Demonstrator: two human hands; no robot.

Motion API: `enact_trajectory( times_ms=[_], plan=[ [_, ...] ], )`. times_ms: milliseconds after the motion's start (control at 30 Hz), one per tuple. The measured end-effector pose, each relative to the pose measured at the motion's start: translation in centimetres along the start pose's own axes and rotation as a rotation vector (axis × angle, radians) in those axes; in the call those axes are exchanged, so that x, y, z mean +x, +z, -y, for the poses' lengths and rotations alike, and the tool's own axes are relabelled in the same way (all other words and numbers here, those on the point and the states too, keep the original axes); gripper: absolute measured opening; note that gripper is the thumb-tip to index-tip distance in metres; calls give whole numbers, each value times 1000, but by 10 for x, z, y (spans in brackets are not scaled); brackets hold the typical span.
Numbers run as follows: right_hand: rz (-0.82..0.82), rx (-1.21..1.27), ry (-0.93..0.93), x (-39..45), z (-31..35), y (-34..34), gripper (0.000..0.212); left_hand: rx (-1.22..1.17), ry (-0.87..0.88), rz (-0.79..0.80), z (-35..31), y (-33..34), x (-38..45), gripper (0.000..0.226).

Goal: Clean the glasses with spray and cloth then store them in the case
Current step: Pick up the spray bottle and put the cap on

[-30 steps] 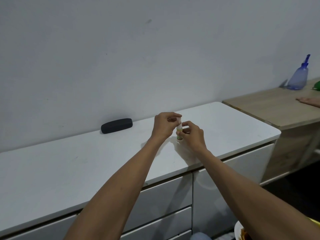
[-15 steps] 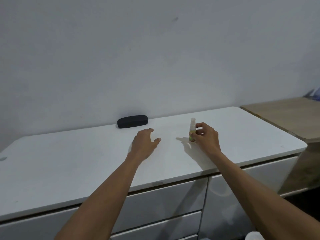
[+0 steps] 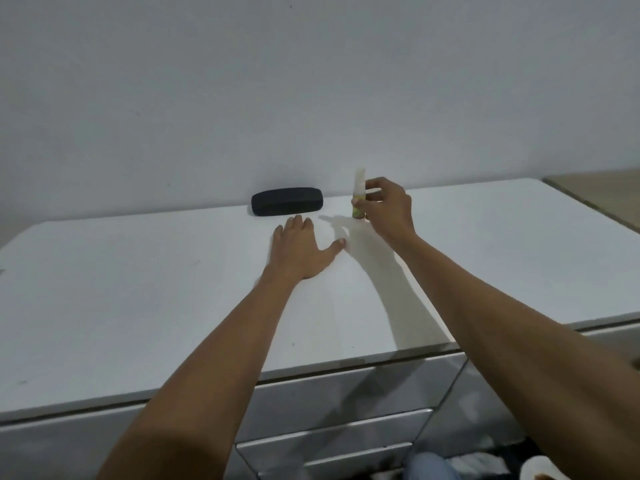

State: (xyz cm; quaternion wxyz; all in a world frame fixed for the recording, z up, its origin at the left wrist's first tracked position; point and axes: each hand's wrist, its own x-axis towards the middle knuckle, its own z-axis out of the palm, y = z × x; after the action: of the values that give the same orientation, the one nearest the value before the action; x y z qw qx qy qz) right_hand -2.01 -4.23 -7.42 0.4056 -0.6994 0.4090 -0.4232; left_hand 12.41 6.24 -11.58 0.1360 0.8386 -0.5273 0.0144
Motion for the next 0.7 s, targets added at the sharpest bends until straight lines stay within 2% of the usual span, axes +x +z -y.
enact_trajectory(
  times_ms=[167,300,700],
  plan=[
    [-4,-19,-1,39,3,49,33,-19,-7,-9,2,3,8,100],
    [-6,-35,19,59,-1,71,33,-14,-8,-18,4,7,10,101],
    [-10,-55,46,75,-11,82,38,-31,-10,-2,3,5,11,103]
  ],
)
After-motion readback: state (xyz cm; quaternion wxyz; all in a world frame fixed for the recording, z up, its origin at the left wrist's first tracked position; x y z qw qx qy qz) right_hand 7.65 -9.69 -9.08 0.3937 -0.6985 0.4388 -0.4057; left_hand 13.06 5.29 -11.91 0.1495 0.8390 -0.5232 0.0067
